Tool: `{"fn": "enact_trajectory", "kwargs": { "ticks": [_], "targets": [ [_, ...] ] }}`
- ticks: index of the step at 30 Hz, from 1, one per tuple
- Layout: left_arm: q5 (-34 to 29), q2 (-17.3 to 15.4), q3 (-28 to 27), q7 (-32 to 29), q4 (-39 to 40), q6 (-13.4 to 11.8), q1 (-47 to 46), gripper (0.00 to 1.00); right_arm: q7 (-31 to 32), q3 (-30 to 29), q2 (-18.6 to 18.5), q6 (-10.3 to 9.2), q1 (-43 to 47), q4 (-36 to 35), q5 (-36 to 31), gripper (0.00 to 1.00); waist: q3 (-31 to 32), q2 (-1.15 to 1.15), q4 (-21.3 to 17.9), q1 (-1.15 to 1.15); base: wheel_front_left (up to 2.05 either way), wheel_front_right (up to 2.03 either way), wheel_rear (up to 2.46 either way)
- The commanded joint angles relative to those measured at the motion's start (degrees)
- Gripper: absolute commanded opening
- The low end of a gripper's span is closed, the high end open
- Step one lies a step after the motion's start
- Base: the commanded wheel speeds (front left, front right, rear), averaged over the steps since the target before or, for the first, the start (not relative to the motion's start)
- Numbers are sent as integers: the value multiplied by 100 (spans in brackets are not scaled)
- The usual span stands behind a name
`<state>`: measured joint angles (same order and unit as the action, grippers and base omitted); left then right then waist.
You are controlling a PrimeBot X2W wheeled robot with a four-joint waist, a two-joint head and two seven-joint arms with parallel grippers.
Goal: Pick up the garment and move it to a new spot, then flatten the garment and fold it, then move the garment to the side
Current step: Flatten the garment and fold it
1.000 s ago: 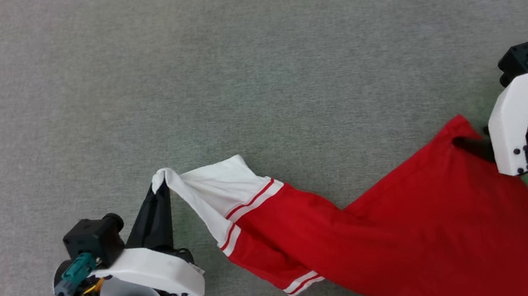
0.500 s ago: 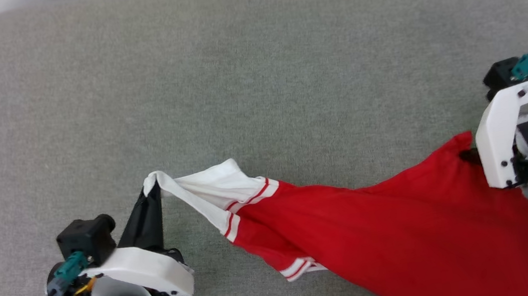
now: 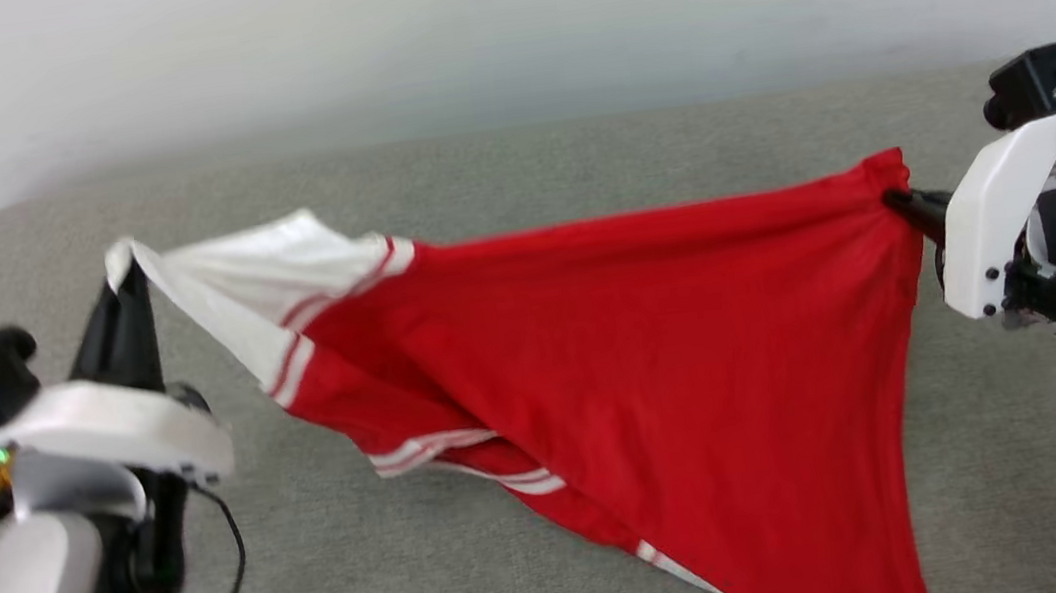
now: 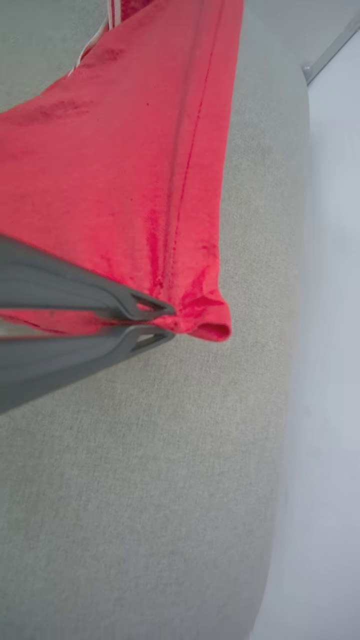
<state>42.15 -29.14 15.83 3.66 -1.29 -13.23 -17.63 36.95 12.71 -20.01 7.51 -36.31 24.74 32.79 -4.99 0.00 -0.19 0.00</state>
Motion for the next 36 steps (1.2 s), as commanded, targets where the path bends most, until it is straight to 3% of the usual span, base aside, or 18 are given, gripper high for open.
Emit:
{"fn": "enact_trajectory", "kwargs": {
  "ticks": [1, 8, 16, 26, 36],
  "targets": [
    [28, -15, -51, -18, -81, 40, -266, 0, -120, -69, 37, -4, -97, 16, -66, 0, 126, 0, -132, 0, 0, 0, 0],
    [-90, 119, 56, -117, -874, 301, -1824, 0, -1024, -425, 282, -4, -695, 25, -269, 0, -72, 0, -304, 0, 0, 0, 0],
    [-433, 247, 110, 20, -1650, 503, -3995, 0, -1953, -731, 251, -4, -2031, -61, -288, 0, -882, 0, -466, 0, 0, 0, 0],
    [-689, 59, -104, 157, -2180, 654, -6513, 0, -2344, -856, 90, -4, -4022, -40, -21, 0, -2187, 0, -641, 0, 0, 0, 0],
    [-891, 82, 27, 38, -2446, 691, -7825, 0, -2719, -537, -70, -4, -5615, 662, 246, 0, -3417, 0, -602, 0, 0, 0, 0]
  ]
}}
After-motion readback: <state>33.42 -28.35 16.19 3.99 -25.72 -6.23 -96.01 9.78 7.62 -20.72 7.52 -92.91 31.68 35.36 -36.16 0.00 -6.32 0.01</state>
